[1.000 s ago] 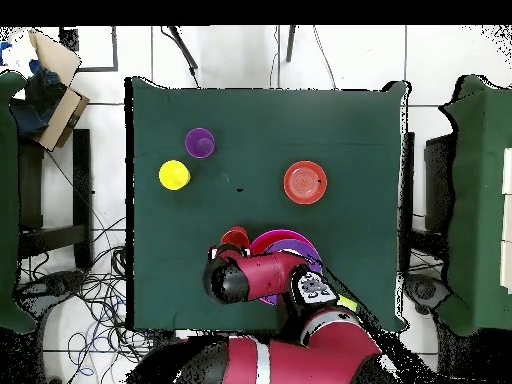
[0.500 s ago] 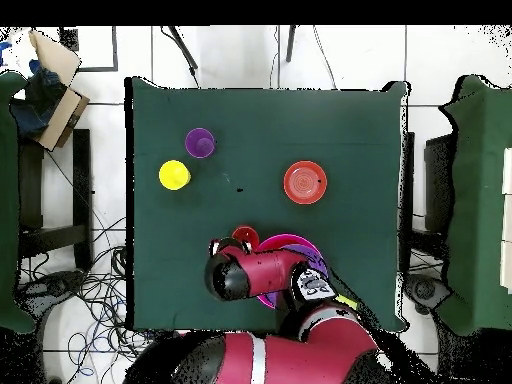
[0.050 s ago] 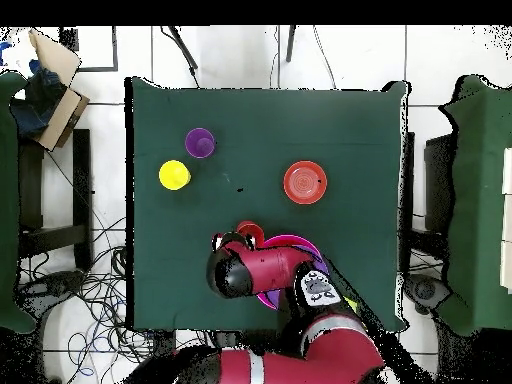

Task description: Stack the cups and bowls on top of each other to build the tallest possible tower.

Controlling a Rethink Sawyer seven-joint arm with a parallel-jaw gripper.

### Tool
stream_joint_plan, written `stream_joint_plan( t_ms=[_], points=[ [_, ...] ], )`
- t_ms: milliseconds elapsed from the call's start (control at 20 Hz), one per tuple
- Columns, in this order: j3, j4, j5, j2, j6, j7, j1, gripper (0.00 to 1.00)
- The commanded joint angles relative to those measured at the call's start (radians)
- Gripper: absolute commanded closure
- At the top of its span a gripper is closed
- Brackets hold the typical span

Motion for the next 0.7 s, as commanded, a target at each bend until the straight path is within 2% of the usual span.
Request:
stream_joint_plan(
  t_ms=[50,400,700],
  points=[
    [0.075,-0.090,0.080,-0.148,0.227,0.062,0.042,1.00],
    [0.062,-0.150,0.141,-0.229,0.379,0.078,0.111,1.00],
    [0.042,-0.233,0.180,-0.260,0.507,0.089,0.167,1.00]
  ],
)
